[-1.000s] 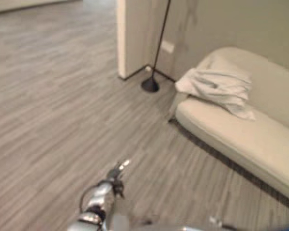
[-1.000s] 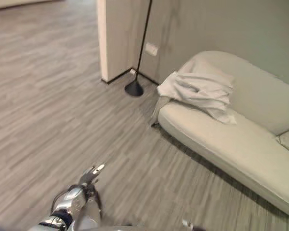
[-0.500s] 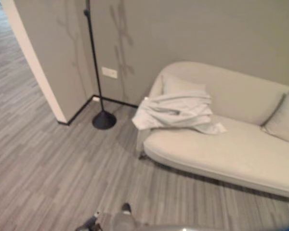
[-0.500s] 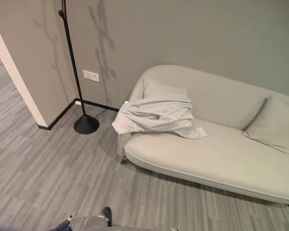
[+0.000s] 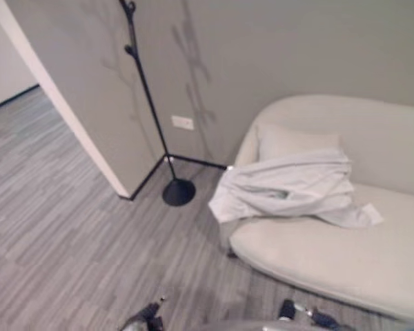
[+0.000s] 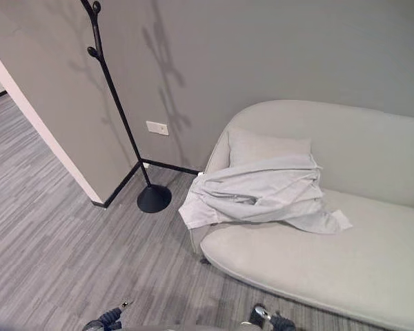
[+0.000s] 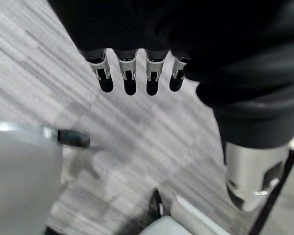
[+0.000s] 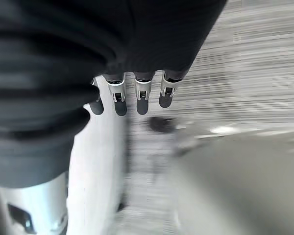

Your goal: Hang the clothes on the sofa on the clothes rack.

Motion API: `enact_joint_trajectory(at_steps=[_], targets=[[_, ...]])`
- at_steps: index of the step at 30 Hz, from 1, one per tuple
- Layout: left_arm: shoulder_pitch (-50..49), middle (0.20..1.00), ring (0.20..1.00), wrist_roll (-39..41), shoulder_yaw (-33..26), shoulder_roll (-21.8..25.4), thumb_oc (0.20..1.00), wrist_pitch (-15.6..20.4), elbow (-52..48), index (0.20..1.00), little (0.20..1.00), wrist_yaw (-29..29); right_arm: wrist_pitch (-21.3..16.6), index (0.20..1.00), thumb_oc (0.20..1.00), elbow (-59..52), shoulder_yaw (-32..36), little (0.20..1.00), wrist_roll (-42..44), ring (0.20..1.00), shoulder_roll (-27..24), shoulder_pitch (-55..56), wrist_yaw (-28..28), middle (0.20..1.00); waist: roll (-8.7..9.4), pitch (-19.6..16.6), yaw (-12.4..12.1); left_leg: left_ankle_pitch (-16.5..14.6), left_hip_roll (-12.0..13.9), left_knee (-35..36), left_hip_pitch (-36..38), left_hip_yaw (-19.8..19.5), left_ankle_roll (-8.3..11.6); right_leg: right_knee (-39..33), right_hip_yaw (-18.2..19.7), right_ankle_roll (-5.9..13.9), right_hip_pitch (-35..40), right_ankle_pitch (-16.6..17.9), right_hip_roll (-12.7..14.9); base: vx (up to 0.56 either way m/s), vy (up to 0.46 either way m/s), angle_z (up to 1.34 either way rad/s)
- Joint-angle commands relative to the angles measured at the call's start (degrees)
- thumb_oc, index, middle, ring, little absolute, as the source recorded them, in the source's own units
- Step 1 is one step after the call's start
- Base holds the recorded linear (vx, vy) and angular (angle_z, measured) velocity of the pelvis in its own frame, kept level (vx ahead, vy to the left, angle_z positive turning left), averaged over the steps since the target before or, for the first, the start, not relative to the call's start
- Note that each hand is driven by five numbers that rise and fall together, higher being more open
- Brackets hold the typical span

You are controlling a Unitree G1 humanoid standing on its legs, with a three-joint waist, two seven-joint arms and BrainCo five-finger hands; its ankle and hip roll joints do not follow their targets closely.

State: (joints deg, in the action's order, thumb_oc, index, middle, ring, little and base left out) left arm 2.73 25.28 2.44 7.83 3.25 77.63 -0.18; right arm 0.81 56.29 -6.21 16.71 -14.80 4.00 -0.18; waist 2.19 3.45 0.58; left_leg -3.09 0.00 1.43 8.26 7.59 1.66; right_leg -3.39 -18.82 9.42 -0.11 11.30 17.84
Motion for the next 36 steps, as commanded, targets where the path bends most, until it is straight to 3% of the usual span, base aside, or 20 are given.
enact_joint_trajectory(at_steps=[1,2,4,7,10,11,12,14,15,16,17,18,19,21,24,27,30,31,33,36], targets=[[2.3,1.000,1.000,-1.3,-2.1,1.7,1.000,1.3,-1.5,1.000,1.000,-0.1,-1.0,1.000,1.000,-6.4,-2.7,1.000,-9.7,1.000,-2.4,-3.7,-0.5,1.000,0.90,1.7,1.1,-1.3,0.0,-2.5,-3.4,3.1,-0.30,4.8,4.7,3.52,-4.2,-0.3,2.5,0.21,-0.167,0.29],[2.2,1.000,1.000,-1.3,-2.1,1.7,1.000,1.3,-1.5,1.000,1.000,-0.1,-0.9,1.000,1.000,-6.4,-2.7,1.000,-9.7,1.000,-2.4,-3.6,-0.5,1.000,0.84,1.7,1.2,-1.4,0.1,-2.6,-3.4,3.0,-0.27,4.8,4.6,3.50,-4.1,-0.3,2.4,0.25,-0.220,0.19],[-0.3,1.000,1.000,-2.8,-3.1,1.2,1.000,1.3,-1.9,1.000,1.000,-0.7,-2.8,1.000,1.000,-19.6,-4.5,1.000,-13.9,1.000,-5.6,-2.5,0.7,1.000,0.58,1.2,1.0,-1.8,2.1,-3.5,-3.4,1.7,0.92,4.5,2.2,2.79,-2.8,-1.8,1.0,0.18,-0.149,0.29],[-1.1,1.000,1.000,-4.3,-3.6,1.3,1.000,1.0,-0.9,1.000,1.000,-0.8,-3.4,1.000,1.000,-27.3,-5.4,1.000,-19.8,1.000,-8.2,-2.7,0.4,1.000,0.32,0.7,0.9,-1.8,3.9,-3.6,-4.0,1.2,2.15,3.7,-0.5,2.41,-1.5,-2.9,-0.1,0.11,-0.095,0.24],[-0.5,1.000,1.000,-3.6,-5.0,0.8,1.000,1.2,-0.4,1.000,1.000,0.5,-5.2,1.000,1.000,-39.3,-4.9,1.000,-27.6,1.000,-11.7,-2.9,-2.7,1.000,0.51,1.3,0.2,-1.2,6.2,-5.8,-6.7,1.8,3.88,2.8,-4.3,2.32,0.0,-3.6,-0.3,0.06,-0.075,0.25],[-0.3,1.000,1.000,-3.8,-5.1,-0.3,1.000,1.7,-0.3,1.000,1.000,1.5,-6.9,1.000,1.000,-46.5,-4.9,1.000,-35.1,1.000,-14.3,-3.2,-6.3,1.000,0.70,1.7,0.1,-0.2,8.4,-7.4,-9.1,6.2,4.54,2.1,-7.7,2.38,1.0,-4.0,0.2,-0.03,-0.046,0.55],[-0.3,1.000,1.000,-3.8,-5.1,-0.3,1.000,1.7,-0.3,1.000,1.000,1.5,-6.8,1.000,1.000,-46.5,-4.9,1.000,-35.2,1.000,-14.3,-3.2,-6.3,1.000,0.77,1.6,0.2,0.0,8.3,-7.4,-9.4,6.1,4.46,2.0,-7.8,2.33,0.8,-3.8,0.4,-0.03,-0.022,0.68],[-1.3,1.000,1.000,-5.3,-4.6,-1.0,1.000,1.9,0.0,1.000,1.000,2.1,-7.8,1.000,1.000,-51.0,-6.9,1.000,-48.1,1.000,-18.1,-5.1,-12.0,1.000,0.03,2.0,-0.4,0.3,9.8,-7.5,-9.7,9.6,4.71,2.1,-9.1,2.10,1.2,-4.4,-0.1,0.04,0.020,0.94],[-2.2,1.000,1.000,-8.9,-3.4,-0.7,1.000,2.7,0.5,1.000,1.000,3.4,-8.7,1.000,1.000,-52.6,-11.9,1.000,-60.2,1.000,-21.7,-8.5,-16.6,1.000,-0.19,2.1,-1.8,0.7,10.3,-6.9,-9.9,9.7,4.96,2.5,-9.9,1.83,1.2,-5.0,-0.2,0.05,0.018,0.81],[-2.2,1.000,1.000,-9.0,-3.6,-0.8,1.000,2.8,0.6,1.000,1.000,3.4,-8.8,1.000,1.000,-52.2,-12.2,1.000,-60.4,1.000,-21.6,-8.8,-16.9,1.000,-0.25,2.1,-1.6,0.7,10.3,-6.9,-9.9,9.7,4.98,2.6,-9.9,1.81,1.2,-5.1,-0.3,0.06,-0.003,0.36],[-2.7,1.000,1.000,-10.1,-2.5,0.5,1.000,3.0,-0.2,1.000,1.000,3.7,-7.8,1.000,1.000,-48.7,-17.2,1.000,-64.7,1.000,-23.0,-14.6,-18.0,1.000,0.16,2.2,-3.5,0.9,10.4,-6.7,-10.5,9.3,5.11,3.0,-10.6,1.71,1.2,-5.4,-0.1,0.02,-0.014,0.21],[-2.7,1.000,1.000,-10.1,-2.7,0.5,1.000,3.0,-0.3,1.000,1.000,3.7,-7.8,1.000,1.000,-48.1,-17.6,1.000,-64.8,1.000,-22.9,-15.1,-18.3,1.000,0.19,2.2,-3.3,0.9,10.5,-6.8,-10.6,9.3,5.11,3.1,-10.6,1.71,1.1,-5.5,-0.1,0.04,-0.030,0.23],[-3.5,1.000,1.000,-11.1,-2.1,1.7,1.000,3.1,-1.2,1.000,1.000,3.9,-7.0,1.000,1.000,-43.7,-20.6,1.000,-66.9,1.000,-22.9,-20.9,-19.2,1.000,0.58,2.4,-5.4,1.0,10.4,-6.9,-11.6,8.5,5.11,3.3,-11.1,1.65,0.9,-5.6,0.0,0.02,-0.018,0.25],[-3.8,1.000,1.000,-11.3,-2.1,2.2,1.000,3.2,-1.2,1.000,1.000,4.0,-6.1,1.000,1.000,-40.2,-22.6,1.000,-68.7,1.000,-23.1,-23.8,-20.1,1.000,0.81,2.6,-6.4,1.2,10.5,-7.1,-12.3,8.3,5.18,3.4,-11.4,1.63,0.7,-5.6,0.1,0.06,-0.020,0.39],[-4.0,1.000,1.000,-10.6,-1.9,3.7,1.000,3.2,-0.6,1.000,1.000,4.6,-1.0,1.000,1.000,-23.9,-28.4,1.000,-71.5,1.000,-18.5,-33.3,-23.3,1.000,0.65,3.4,-10.0,0.4,10.7,-7.6,-13.7,6.5,5.63,3.6,-11.4,2.12,0.4,-6.3,-0.3,0.04,-0.035,0.40],[-3.3,1.000,1.000,-6.9,-2.4,5.8,1.000,3.4,-0.5,1.000,1.000,5.5,6.4,1.000,1.000,0.2,-34.1,1.000,-73.3,1.000,-11.1,-42.1,-26.8,1.000,0.10,5.7,-13.8,1.5,10.7,-7.8,-16.6,4.5,6.04,3.6,-12.7,1.88,-0.6,-6.4,-0.5,-0.03,-0.048,0.26],[-3.2,1.000,1.000,-6.2,-2.3,6.2,1.000,3.4,-0.6,1.000,1.000,5.7,7.8,1.000,1.000,5.4,-34.0,1.000,-72.2,1.000,-9.0,-43.0,-27.4,1.000,-0.04,6.1,-14.2,1.8,10.7,-7.8,-17.2,3.8,6.13,3.6,-13.1,1.75,-0.8,-6.6,-0.7,-0.01,-0.053,0.35],[-3.3,1.000,1.000,-4.8,-1.9,7.0,1.000,3.6,-1.2,1.000,1.000,6.3,9.9,1.000,1.000,11.1,-33.6,1.000,-71.0,1.000,-8.2,-44.9,-28.7,1.000,-0.65,7.0,-15.4,2.6,10.9,-7.8,-18.6,2.3,6.44,4.0,-14.1,1.48,-1.1,-7.0,-1.0,0.00,-0.088,0.28],[-3.6,1.000,1.000,-4.8,-1.4,7.9,1.000,3.8,-1.3,1.000,1.000,6.8,13.0,1.000,1.000,15.2,-31.6,1.000,-69.4,1.000,-9.7,-46.3,-31.9,1.000,-1.63,8.1,-16.2,3.7,11.1,-7.5,-20.0,0.5,6.99,4.4,-15.3,1.15,-1.4,-7.8,-1.6,0.03,-0.110,0.28],[-3.7,1.000,1.000,-5.0,-0.9,8.3,1.000,4.1,-1.7,1.000,1.000,7.3,14.6,1.000,1.000,15.8,-29.9,1.000,-67.9,1.000,-12.3,-47.4,-34.6,1.000,-2.20,8.9,-16.4,4.7,11.4,-6.9,-20.8,-0.7,7.53,4.7,-16.1,0.96,-1.6,-8.5,-2.0,0.03,-0.065,0.41]])
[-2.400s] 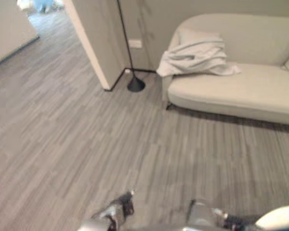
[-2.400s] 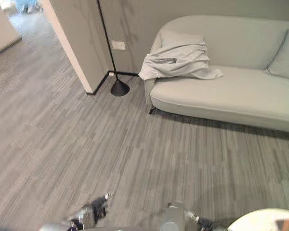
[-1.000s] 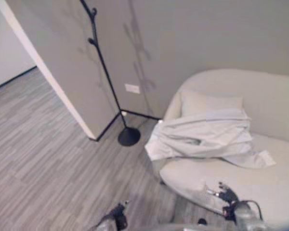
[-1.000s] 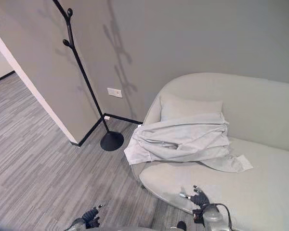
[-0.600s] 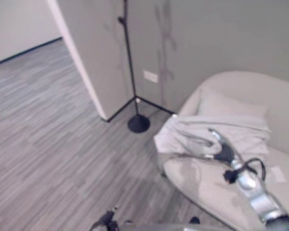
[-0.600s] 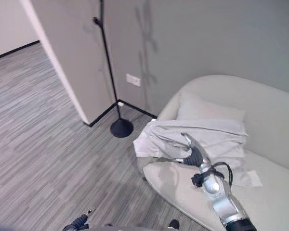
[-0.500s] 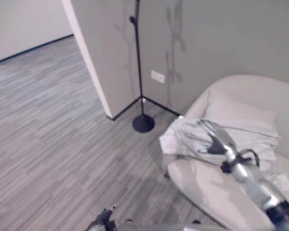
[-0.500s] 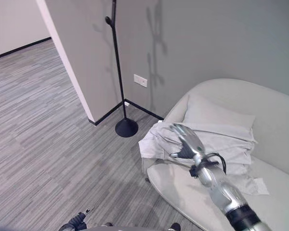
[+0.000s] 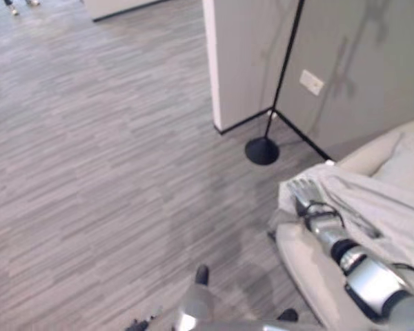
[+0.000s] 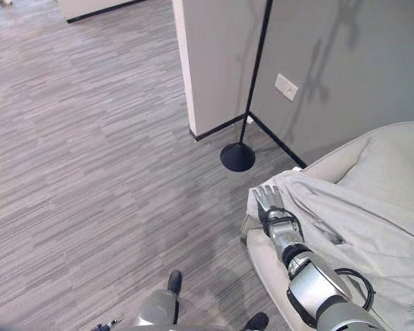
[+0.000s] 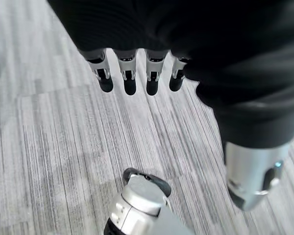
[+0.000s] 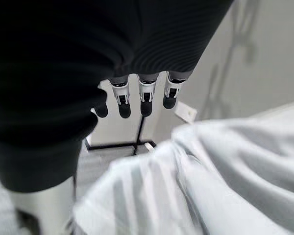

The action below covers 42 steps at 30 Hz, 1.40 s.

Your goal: Hang the clothes on the sofa on the clothes rack.

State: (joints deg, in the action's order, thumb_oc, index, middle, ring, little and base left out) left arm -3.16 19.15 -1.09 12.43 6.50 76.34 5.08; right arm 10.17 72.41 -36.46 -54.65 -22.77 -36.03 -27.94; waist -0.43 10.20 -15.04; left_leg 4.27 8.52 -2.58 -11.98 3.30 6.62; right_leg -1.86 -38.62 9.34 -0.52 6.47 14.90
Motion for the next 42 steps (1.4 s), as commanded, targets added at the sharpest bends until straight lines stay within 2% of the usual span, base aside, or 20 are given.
enact_joint_trajectory(at_steps=[1,3,7,11,16,17,22,27,28,29,30,37,42], targets=[[2.3,1.000,1.000,1.1,2.7,3.7,1.000,0.9,-0.4,1.000,1.000,2.1,5.2,1.000,1.000,-0.3,0.4,1.000,3.5,1.000,-4.4,-7.3,-6.9,1.000,0.36,2.1,-0.7,-2.6,2.9,-2.9,-0.7,3.5,2.59,3.2,3.6,1.01,-1.2,-3.7,0.9,0.00,-0.050,0.21],[2.5,1.000,1.000,-0.1,4.2,3.9,1.000,1.3,-1.4,1.000,1.000,3.2,6.7,1.000,1.000,-1.9,3.0,1.000,5.7,1.000,-8.2,-7.9,-10.4,1.000,-0.32,3.1,-0.7,-1.5,3.1,-1.9,-1.4,2.4,3.09,3.4,3.2,0.78,-1.9,-4.5,0.2,0.01,-0.077,0.21],[2.8,1.000,1.000,-3.4,7.0,3.4,1.000,1.6,-2.8,1.000,1.000,4.3,8.5,1.000,1.000,-4.4,4.4,1.000,5.1,1.000,-11.5,-7.2,-12.0,1.000,-0.91,4.0,-0.3,-0.5,3.6,-1.4,-1.9,1.6,3.62,3.7,2.7,0.50,-2.3,-5.3,-0.2,0.01,-0.064,0.14],[2.8,1.000,1.000,-10.0,13.1,2.5,1.000,2.9,-5.9,1.000,1.000,6.1,9.3,1.000,1.000,-7.4,6.6,1.000,4.4,1.000,-15.8,-6.7,-15.4,1.000,-2.18,5.7,0.5,0.3,4.2,-1.1,-3.0,0.7,4.05,4.7,2.4,0.28,-3.7,-6.2,-0.6,-0.02,-0.049,0.12],[3.8,1.000,1.000,-9.8,16.1,3.1,1.000,3.6,-7.9,1.000,1.000,6.5,8.9,1.000,1.000,-1.9,3.1,1.000,5.7,1.000,-15.0,-10.8,-14.1,1.000,-3.90,8.3,0.6,1.6,4.5,-0.6,-3.9,0.7,4.28,7.2,3.2,0.03,-6.8,-6.9,-0.3,-0.08,-0.023,-0.06],[4.1,1.000,1.000,-8.1,16.7,3.2,1.000,4.2,-8.8,1.000,1.000,6.6,8.5,1.000,1.000,2.8,2.0,1.000,7.6,1.000,-13.3,-13.1,-13.0,1.000,-4.64,9.3,0.3,2.2,4.7,-0.3,-4.2,0.9,4.33,8.6,3.6,-0.20,-8.4,-7.2,-0.1,-0.05,-0.005,-0.12],[4.1,1.000,1.000,-6.4,17.9,3.1,1.000,4.5,-9.9,1.000,1.000,6.8,7.4,1.000,1.000,8.6,0.0,1.000,10.6,1.000,-10.5,-15.2,-10.8,1.000,-5.53,10.2,-0.4,3.5,5.1,0.1,-5.1,1.0,4.61,9.7,3.7,-0.42,-10.1,-7.7,-0.3,-0.01,-0.024,-0.08],[4.3,1.000,1.000,-4.5,18.9,3.5,1.000,5.1,-13.2,1.000,1.000,6.7,6.1,1.000,1.000,11.0,-0.2,1.000,13.6,1.000,-10.0,-16.3,-8.3,1.000,-6.77,11.5,-1.2,4.6,5.2,0.4,-7.1,-0.2,4.64,12.8,3.2,-0.93,-13.2,-9.0,-0.1,0.00,-0.051,-0.01],[4.2,1.000,1.000,-4.6,19.3,3.8,1.000,5.1,-14.2,1.000,1.000,6.7,5.7,0.580,0.580,12.1,0.0,0.580,14.6,0.580,-9.9,-16.7,-7.4,0.580,-7.13,11.7,-1.4,4.7,5.1,0.5,-7.5,-0.4,4.63,13.6,2.9,-1.04,-13.8,-9.4,0.0,0.00,-0.052,0.07],[4.1,1.000,1.000,-4.5,19.3,4.1,1.000,4.9,-15.1,1.000,1.000,6.7,5.3,0.200,0.200,13.2,0.6,0.200,15.8,0.200,-9.9,-17.4,-6.4,0.200,-7.36,11.8,-1.6,4.8,5.2,0.5,-8.0,-0.8,4.66,14.2,2.7,-1.17,-14.5,-9.7,0.2,0.03,-0.057,0.18],[3.7,1.000,1.000,-5.1,19.0,4.8,1.000,4.8,-16.9,1.000,1.000,7.0,4.5,0.200,0.200,13.8,0.9,0.200,17.4,0.200,-11.0,-17.5,-4.8,0.200,-7.60,11.6,-1.9,5.3,5.2,0.8,-8.5,-1.0,4.72,15.0,2.6,-1.27,-15.4,-10.1,0.2,0.03,-0.044,0.23],[3.4,1.000,1.000,-6.6,17.9,4.7,1.000,4.3,-16.4,1.000,1.000,8.1,3.3,0.200,0.200,12.8,5.9,0.200,24.5,0.200,-11.2,-16.6,-9.1,0.200,-7.06,10.8,-1.5,5.7,5.3,1.6,-8.0,-0.9,4.66,15.0,2.5,-1.61,-15.3,-10.2,-0.1,0.01,0.002,0.16],[3.9,1.000,1.000,-5.7,16.1,3.6,1.000,3.6,-13.0,1.000,1.000,9.2,-1.1,0.200,0.200,7.3,12.8,0.200,37.4,0.200,-11.4,-16.3,-13.6,0.200,-4.82,10.3,1.4,4.1,5.1,1.6,-6.4,0.1,4.26,14.2,4.0,-1.57,-14.5,-9.5,-0.3,0.00,0.045,0.07]])
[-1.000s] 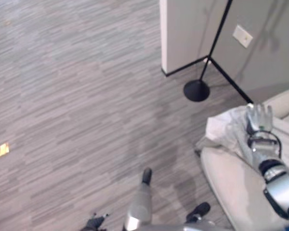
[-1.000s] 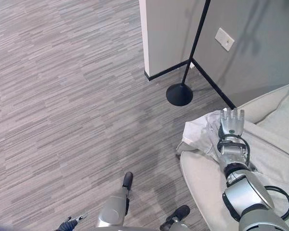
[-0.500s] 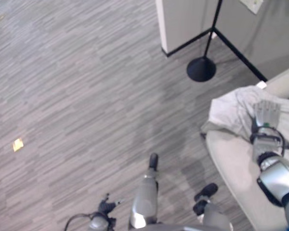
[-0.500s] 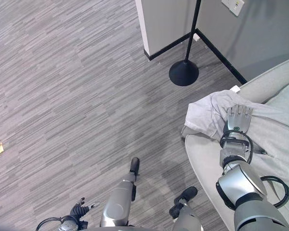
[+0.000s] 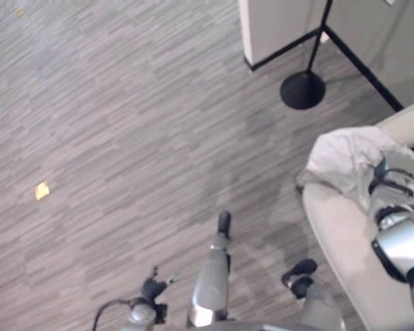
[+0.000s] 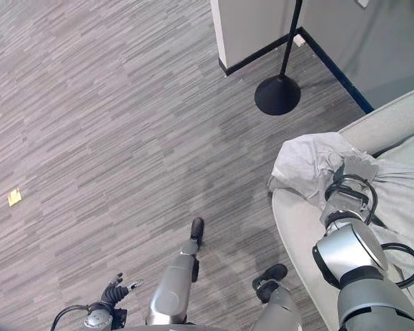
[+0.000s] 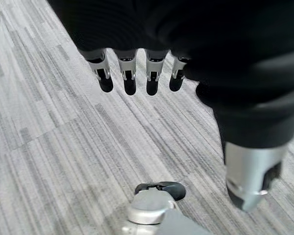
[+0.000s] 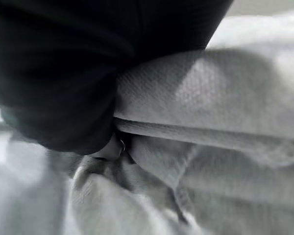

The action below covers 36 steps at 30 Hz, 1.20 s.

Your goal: Hang the clothes on the sofa on the clothes rack.

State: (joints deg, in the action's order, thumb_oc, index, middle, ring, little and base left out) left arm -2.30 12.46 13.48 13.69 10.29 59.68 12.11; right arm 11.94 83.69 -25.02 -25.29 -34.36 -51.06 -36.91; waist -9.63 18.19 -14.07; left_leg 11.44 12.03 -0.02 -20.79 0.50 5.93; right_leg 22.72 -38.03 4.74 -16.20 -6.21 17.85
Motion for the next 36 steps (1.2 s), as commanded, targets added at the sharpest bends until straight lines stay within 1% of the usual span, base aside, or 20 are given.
enact_joint_trajectory(at_steps=[1,5,6,9,12,13,14,15,18,19,20,22,24,26,27,28,29,31,35,36], targets=[[3.1,1.000,1.000,1.0,1.0,2.1,1.000,-0.4,4.5,1.000,1.000,2.3,-3.5,0.200,0.200,-5.8,1.9,0.200,9.3,0.200,0.4,-0.7,-5.2,0.200,4.97,2.3,1.1,-3.6,1.6,-1.0,3.0,3.3,4.82,-10.5,3.9,3.09,1.4,3.3,-3.2,-0.01,0.067,0.04],[3.5,1.000,1.000,0.9,-0.8,1.4,1.000,-1.0,7.1,1.000,1.000,3.1,-4.4,0.200,0.200,-16.3,4.1,0.200,10.6,0.200,0.3,1.6,-7.7,0.200,7.27,1.8,3.9,-5.6,1.3,-1.1,5.3,5.0,4.14,-10.5,5.9,3.34,1.9,4.2,-2.8,-0.01,0.100,-0.21],[3.7,1.000,1.000,0.5,-1.7,1.1,1.000,-1.5,7.7,1.000,1.000,3.4,-4.8,0.200,0.200,-23.9,6.2,0.200,11.4,0.200,-0.5,2.9,-8.5,0.200,8.61,1.1,5.4,-6.9,0.9,-1.2,7.1,6.1,3.40,-10.7,7.1,3.68,2.5,5.1,-2.5,0.00,0.111,-0.16],[3.7,1.000,1.000,0.1,-2.0,1.1,1.000,-1.6,7.8,1.000,1.000,3.3,-4.7,0.200,0.200,-27.9,7.6,0.200,10.8,0.200,-0.9,4.2,-8.9,0.200,9.26,0.8,5.8,-7.6,0.6,-1.1,8.1,6.7,3.02,-10.6,7.8,3.91,2.8,5.4,-2.2,0.01,0.078,-0.24],[3.7,1.000,1.000,-1.2,-2.6,1.3,1.000,-2.1,6.7,1.000,1.000,2.9,-4.4,0.200,0.200,-39.9,11.7,0.200,9.3,0.200,-3.7,6.1,-9.2,0.200,10.87,-0.8,7.6,-9.7,-0.8,-1.1,11.2,8.0,1.67,-10.6,9.3,4.67,4.1,6.4,-1.1,0.03,0.155,-0.22],[3.8,1.000,1.000,-2.3,-2.2,1.3,1.000,-2.8,6.3,1.000,1.000,2.5,-4.4,0.200,0.200,-44.7,13.5,0.200,8.7,0.200,-4.6,7.1,-8.6,0.200,11.77,-2.0,8.0,-10.5,-1.7,-0.9,12.9,8.4,0.98,-10.7,9.7,5.15,5.3,6.9,-0.5,0.04,0.111,-0.14],[3.8,1.000,1.000,-2.3,-2.2,1.4,1.000,-2.8,6.2,1.000,1.000,2.4,-4.3,0.200,0.200,-44.9,13.7,0.200,8.7,0.200,-4.6,7.3,-8.5,0.200,11.80,-1.9,8.0,-10.5,-1.8,-0.9,13.0,8.5,0.93,-10.7,9.7,5.20,5.4,6.9,-0.4,-0.03,0.113,-0.17],[3.7,1.000,1.000,-2.7,-2.0,1.4,1.000,-2.9,5.8,1.000,1.000,2.2,-4.5,0.200,0.200,-45.8,14.6,0.200,9.0,0.200,-5.1,7.5,-8.5,0.200,12.21,-2.3,8.2,-9.8,-2.3,-1.0,13.0,9.0,0.27,-11.1,8.9,4.58,5.5,8.1,0.1,-0.05,0.072,-0.28],[3.0,1.000,1.000,-3.1,-1.6,1.4,1.000,-3.5,4.9,1.000,1.000,1.2,-5.4,0.200,0.200,-47.9,17.9,0.200,12.4,0.200,-5.8,6.6,-8.8,0.200,13.11,-4.6,8.4,-10.5,-3.5,-0.7,14.6,9.0,-0.55,-11.3,9.0,5.17,7.2,8.6,0.8,0.02,0.109,-0.06],[3.0,1.000,1.000,-3.7,-0.9,1.7,1.000,-4.0,4.1,1.000,1.000,0.7,-6.2,0.200,0.200,-49.2,19.6,0.200,14.9,0.200,-6.7,4.2,-9.6,0.200,13.46,-6.2,8.8,-10.8,-4.0,-0.5,15.5,9.0,-0.89,-11.5,9.2,5.47,8.2,8.7,1.0,0.03,0.100,0.06],[3.0,1.000,1.000,-3.7,-0.9,1.7,1.000,-4.0,4.1,1.000,1.000,0.7,-6.2,0.200,0.200,-49.3,19.6,0.200,14.9,0.200,-6.7,4.2,-9.6,0.200,13.45,-6.1,8.8,-10.8,-4.1,-0.5,15.6,9.0,-0.91,-11.6,9.2,5.50,8.3,8.7,1.0,0.03,0.100,0.04],[3.0,1.000,1.000,-3.3,-0.3,2.2,1.000,-4.4,2.0,1.000,1.000,-0.5,-6.1,0.200,0.200,-52.6,20.6,0.200,15.2,0.200,-7.8,0.9,-9.6,0.200,13.80,-8.3,9.2,-11.3,-4.8,-0.1,17.2,9.0,-1.28,-11.8,9.4,5.78,9.9,8.9,1.1,0.04,0.090,0.03],[3.2,1.000,1.000,-3.5,0.2,2.5,1.000,-4.4,0.7,1.000,1.000,-0.6,-6.0,0.200,0.200,-53.5,20.7,0.200,15.3,0.200,-8.5,-0.8,-9.8,0.200,13.94,-8.9,9.4,-11.4,-5.2,0.1,18.0,9.1,-1.42,-12.0,9.4,5.93,10.7,9.0,1.2,0.03,0.080,0.02],[4.1,1.000,1.000,-1.5,0.9,3.4,1.000,-4.1,-4.0,1.000,1.000,-1.0,-6.0,0.200,0.200,-56.3,19.9,0.200,16.5,0.200,-9.7,-6.5,-9.6,0.200,14.39,-11.0,9.9,-11.7,-5.8,0.6,19.4,9.5,-1.71,-12.3,9.5,6.17,11.9,9.4,1.3,0.02,0.111,0.01],[4.1,1.000,1.000,-1.5,0.9,3.4,1.000,-4.2,-4.1,1.000,1.000,-1.1,-5.9,0.200,0.200,-56.3,19.8,0.200,16.5,0.200,-9.7,-6.6,-9.6,0.200,14.36,-11.0,9.9,-11.7,-5.8,0.6,19.5,9.5,-1.73,-12.3,9.5,6.19,12.0,9.4,1.3,0.04,0.110,-0.03],[4.7,1.000,1.000,0.0,1.4,4.1,1.000,-3.6,-8.7,1.000,1.000,-1.1,-6.3,0.200,0.200,-58.9,18.7,0.200,17.6,0.200,-10.2,-10.3,-9.1,0.200,14.79,-12.4,10.3,-12.0,-6.2,0.9,20.4,9.9,-1.83,-12.7,9.5,6.35,12.9,9.8,1.4,0.02,0.050,-0.06],[4.7,1.000,1.000,0.0,1.3,4.1,1.000,-3.8,-8.9,1.000,1.000,-1.1,-6.3,0.200,0.200,-58.9,18.6,0.200,17.7,0.200,-10.2,-10.4,-9.1,0.200,14.75,-12.4,10.3,-12.0,-6.2,1.0,20.4,9.9,-1.85,-12.7,9.5,6.37,13.0,9.8,1.4,0.02,0.073,-0.08],[5.3,1.000,1.000,1.6,1.2,5.1,1.000,-3.3,-14.0,1.000,1.000,-1.2,-6.3,0.200,0.200,-60.1,17.5,0.200,18.4,0.200,-10.7,-13.9,-8.3,0.200,15.12,-13.6,10.6,-12.1,-6.7,1.2,21.1,10.0,-2.01,-13.0,9.7,6.53,13.7,10.2,1.4,0.01,0.060,-0.04],[7.4,1.000,1.000,2.4,0.7,6.8,1.000,-2.1,-21.1,1.000,1.000,-0.1,-6.0,0.200,0.200,-57.9,14.4,0.200,18.9,0.200,-11.4,-22.1,-7.6,0.200,15.71,-15.8,10.9,-12.5,-7.3,1.9,22.8,10.7,-2.27,-13.5,10.0,6.84,14.7,11.0,1.5,0.02,0.059,-0.03],[7.4,1.000,1.000,2.4,0.6,6.8,1.000,-2.1,-21.2,1.000,1.000,-0.1,-6.1,0.200,0.200,-57.7,14.1,0.200,18.9,0.200,-11.3,-22.5,-7.7,0.200,15.65,-15.7,11.0,-12.5,-7.3,1.9,22.8,10.8,-2.28,-13.5,10.1,6.86,14.7,11.0,1.5,0.00,0.040,-0.09]])
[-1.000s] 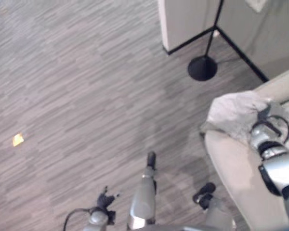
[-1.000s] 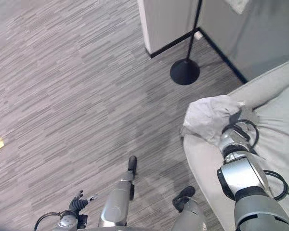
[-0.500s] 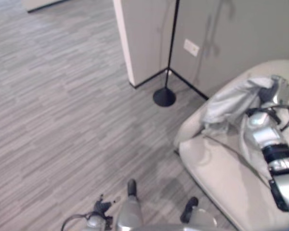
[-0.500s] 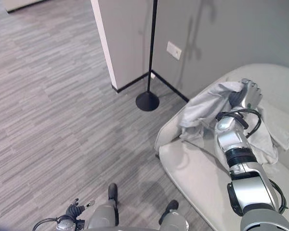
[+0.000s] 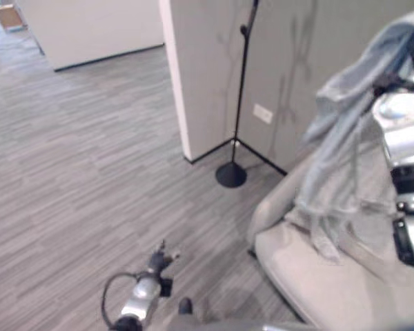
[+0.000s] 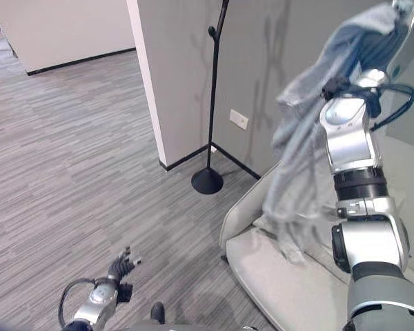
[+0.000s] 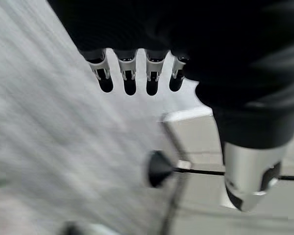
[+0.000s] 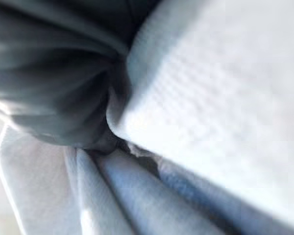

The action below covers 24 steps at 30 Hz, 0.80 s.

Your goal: Hang the clothes on the sofa on the clothes rack.

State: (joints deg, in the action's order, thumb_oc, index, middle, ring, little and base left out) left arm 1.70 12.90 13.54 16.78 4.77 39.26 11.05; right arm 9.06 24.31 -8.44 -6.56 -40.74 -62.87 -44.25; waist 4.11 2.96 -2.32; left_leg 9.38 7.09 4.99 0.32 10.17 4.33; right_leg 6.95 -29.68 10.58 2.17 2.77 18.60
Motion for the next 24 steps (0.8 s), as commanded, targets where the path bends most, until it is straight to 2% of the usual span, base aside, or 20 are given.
enact_joint_trajectory(at_steps=[1,5,11,13,14,16,20,22,24], targets=[[4.0,1.000,1.000,1.9,0.2,4.0,1.000,3.8,-1.7,1.000,1.000,1.6,-3.5,0.200,0.200,2.8,-3.3,0.200,1.0,0.200,-4.6,-12.5,-0.4,0.200,2.05,-0.8,-0.7,-10.5,-2.5,-3.0,2.1,1.3,-0.76,2.1,1.8,1.05,-3.4,2.1,0.8,0.01,0.059,-0.08],[7.9,1.000,1.000,0.5,-1.7,5.2,1.000,5.3,-5.6,1.000,1.000,4.6,-5.3,0.200,0.200,6.4,-7.6,0.200,4.3,0.200,-2.3,-20.1,0.7,0.200,2.87,-2.4,-0.3,-10.4,-3.1,-2.3,3.5,2.0,-1.03,1.1,2.5,1.27,-2.8,3.4,1.0,0.00,0.052,-0.12],[13.3,1.000,1.000,-4.2,0.2,6.4,1.000,7.8,-8.3,1.000,1.000,6.7,-8.9,0.200,0.200,8.2,-11.3,0.200,7.6,0.200,1.9,-25.1,2.4,0.200,3.74,-3.7,0.3,-10.7,-3.4,-1.5,5.0,2.9,-0.95,0.6,3.1,1.53,-2.2,4.0,1.1,0.00,0.026,-0.09],[17.0,1.000,1.000,-9.5,4.0,6.1,1.000,7.7,-8.0,1.000,1.000,8.0,-10.9,0.200,0.200,8.4,-12.3,0.200,9.5,0.200,4.7,-25.7,3.3,0.200,4.07,-3.9,0.7,-10.6,-3.5,-1.2,5.5,3.4,-0.94,0.4,3.3,1.56,-2.0,4.3,1.1,-0.01,0.015,-0.06],[17.1,1.000,1.000,-9.5,4.0,6.1,1.000,7.7,-8.0,1.000,1.000,8.1,-11.0,0.200,0.200,8.4,-12.3,0.200,9.6,0.200,4.6,-25.8,3.3,0.200,4.14,-3.9,0.7,-10.4,-3.6,-1.2,5.3,3.4,-1.02,0.2,3.2,1.46,-2.1,4.5,1.1,0.00,0.002,-0.05],[20.8,1.000,1.000,-14.7,7.7,5.1,1.000,7.0,-6.8,1.000,1.000,9.3,-12.1,0.200,0.200,8.6,-13.5,0.200,11.0,0.200,7.5,-26.2,4.3,0.200,4.36,-4.1,1.1,-10.5,-3.5,-1.1,5.5,3.5,-0.91,0.0,3.5,1.48,-1.9,4.4,1.0,-0.01,-0.004,-0.02],[27.0,1.000,1.000,-22.4,16.1,2.2,1.000,5.4,0.3,1.000,1.000,9.6,-15.0,0.200,0.200,7.0,-16.5,0.200,15.6,0.200,11.9,-26.9,6.8,0.200,4.59,-4.4,2.3,-10.1,-3.7,-0.9,5.5,4.0,-0.97,-0.5,3.9,1.27,-2.2,4.9,0.9,-0.02,0.001,-0.09],[28.8,1.000,1.000,-22.9,18.5,0.0,1.000,4.5,4.1,1.000,1.000,9.7,-16.5,0.200,0.200,4.3,-17.9,0.200,18.5,0.200,13.7,-26.5,8.2,0.200,4.60,-4.5,3.1,-10.3,-3.6,-0.7,5.9,4.4,-0.84,-0.7,4.2,1.30,-2.1,4.8,0.7,0.00,0.007,-0.10],[30.1,1.000,1.000,-20.1,19.5,-3.0,1.000,4.2,7.3,1.000,1.000,8.9,-16.9,0.200,0.200,1.3,-19.0,0.200,19.8,0.200,14.7,-25.7,9.5,0.200,4.66,-4.7,3.9,-9.9,-3.6,-0.6,5.8,4.7,-0.90,-1.1,4.3,1.14,-2.2,5.2,0.8,-0.02,-0.004,-0.09]])
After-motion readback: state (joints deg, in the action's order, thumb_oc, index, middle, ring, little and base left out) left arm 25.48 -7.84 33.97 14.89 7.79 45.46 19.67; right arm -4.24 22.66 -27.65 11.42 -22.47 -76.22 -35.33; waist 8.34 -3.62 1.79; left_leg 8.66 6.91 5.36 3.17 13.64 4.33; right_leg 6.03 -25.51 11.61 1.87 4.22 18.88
